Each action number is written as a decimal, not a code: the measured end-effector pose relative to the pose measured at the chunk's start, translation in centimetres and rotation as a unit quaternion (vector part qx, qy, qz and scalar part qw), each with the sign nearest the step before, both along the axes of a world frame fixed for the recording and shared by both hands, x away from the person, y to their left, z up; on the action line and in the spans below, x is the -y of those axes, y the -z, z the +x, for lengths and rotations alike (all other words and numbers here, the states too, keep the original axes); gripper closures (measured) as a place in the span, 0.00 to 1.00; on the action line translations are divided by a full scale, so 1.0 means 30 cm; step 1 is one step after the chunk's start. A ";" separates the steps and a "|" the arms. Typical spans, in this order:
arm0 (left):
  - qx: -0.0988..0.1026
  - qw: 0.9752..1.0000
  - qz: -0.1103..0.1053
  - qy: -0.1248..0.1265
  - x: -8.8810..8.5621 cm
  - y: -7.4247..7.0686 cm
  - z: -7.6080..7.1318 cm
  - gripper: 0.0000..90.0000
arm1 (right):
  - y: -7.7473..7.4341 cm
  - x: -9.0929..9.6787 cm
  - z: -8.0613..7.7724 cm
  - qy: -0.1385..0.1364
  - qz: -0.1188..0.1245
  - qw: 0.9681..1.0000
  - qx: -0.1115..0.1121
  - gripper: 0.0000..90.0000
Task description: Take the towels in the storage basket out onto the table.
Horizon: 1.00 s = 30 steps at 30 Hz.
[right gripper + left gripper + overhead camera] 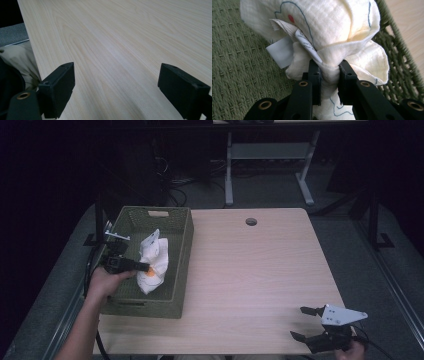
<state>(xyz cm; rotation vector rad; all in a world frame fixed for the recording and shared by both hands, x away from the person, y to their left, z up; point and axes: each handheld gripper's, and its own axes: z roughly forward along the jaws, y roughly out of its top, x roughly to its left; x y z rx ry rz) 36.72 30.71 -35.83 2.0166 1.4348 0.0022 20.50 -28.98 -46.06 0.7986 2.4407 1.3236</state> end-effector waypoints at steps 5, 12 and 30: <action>0.019 0.998 -0.059 -0.025 -0.049 -0.016 -0.024 0.84 | -0.002 0.003 -0.005 -0.002 0.002 1.000 0.002 0.15; 0.034 0.993 -0.101 -0.046 -0.099 -0.023 -0.040 0.84 | -0.005 0.002 -0.007 -0.007 0.000 1.000 0.006 0.15; 0.084 0.970 -0.229 -0.004 -0.074 -0.068 -0.052 0.83 | -0.005 0.005 -0.005 -0.009 0.001 1.000 0.007 0.15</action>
